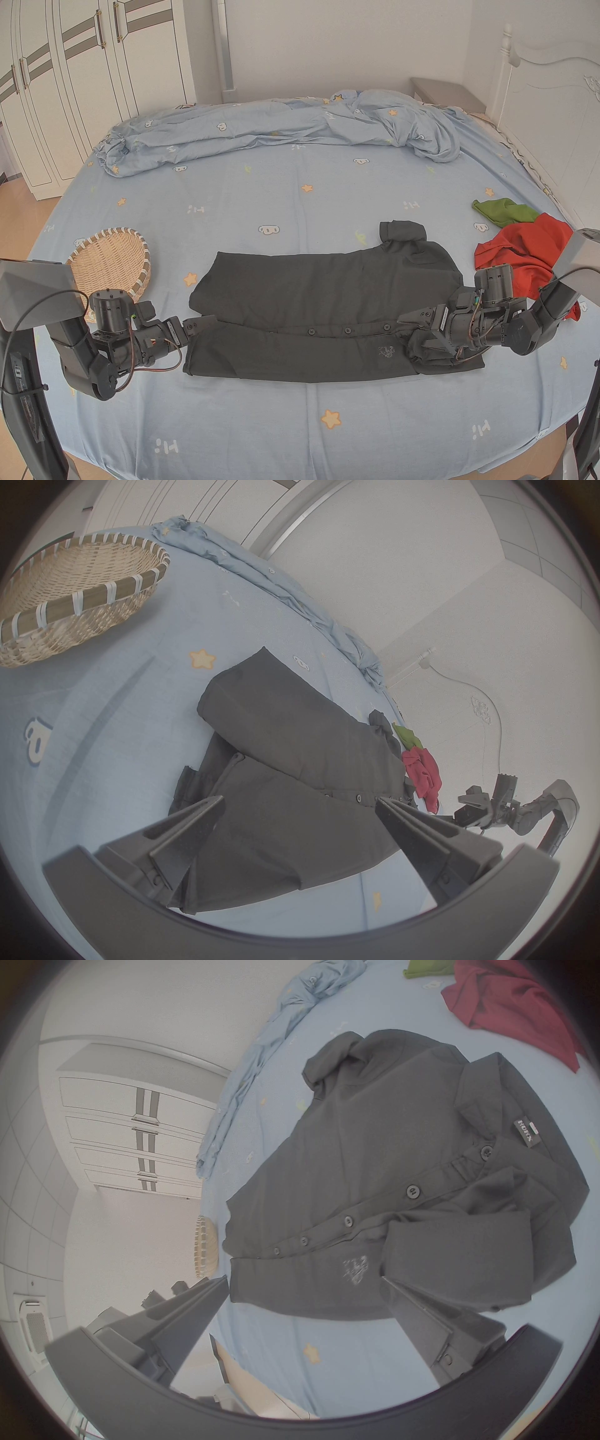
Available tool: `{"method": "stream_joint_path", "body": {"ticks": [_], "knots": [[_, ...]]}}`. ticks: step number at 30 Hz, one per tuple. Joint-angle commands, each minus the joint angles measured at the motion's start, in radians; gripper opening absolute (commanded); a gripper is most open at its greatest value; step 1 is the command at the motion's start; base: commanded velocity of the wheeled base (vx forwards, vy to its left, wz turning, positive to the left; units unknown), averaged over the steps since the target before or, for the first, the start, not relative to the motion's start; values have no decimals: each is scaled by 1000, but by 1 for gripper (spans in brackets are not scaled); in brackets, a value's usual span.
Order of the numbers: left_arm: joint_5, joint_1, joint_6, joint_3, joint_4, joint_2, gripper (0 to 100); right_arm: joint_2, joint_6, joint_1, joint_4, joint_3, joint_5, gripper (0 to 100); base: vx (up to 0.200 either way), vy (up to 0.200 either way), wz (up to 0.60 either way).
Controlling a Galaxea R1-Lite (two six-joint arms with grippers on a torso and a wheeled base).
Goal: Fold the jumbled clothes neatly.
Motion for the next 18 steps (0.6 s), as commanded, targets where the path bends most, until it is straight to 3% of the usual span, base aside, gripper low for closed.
{"method": "stream_joint_path", "body": {"ticks": [1, 8, 15, 18], "knots": [[-10, 49, -2, -14, -1, -29, 100, 7, 8, -9, -2, 6, 7, 100, 0, 0, 0], [-98, 42, -29, 2, 1, -82, 100, -199, 80, -1, 10, 32, 62, 100, 0, 0, 0], [-95, -19, -48, -60, -13, -9, 100, -268, 79, -27, 10, 43, 68, 100, 0, 0, 0], [-90, -60, -80, -163, -41, 63, 100, -227, 72, -53, -1, 36, 68, 100, 0, 0, 0]]}}
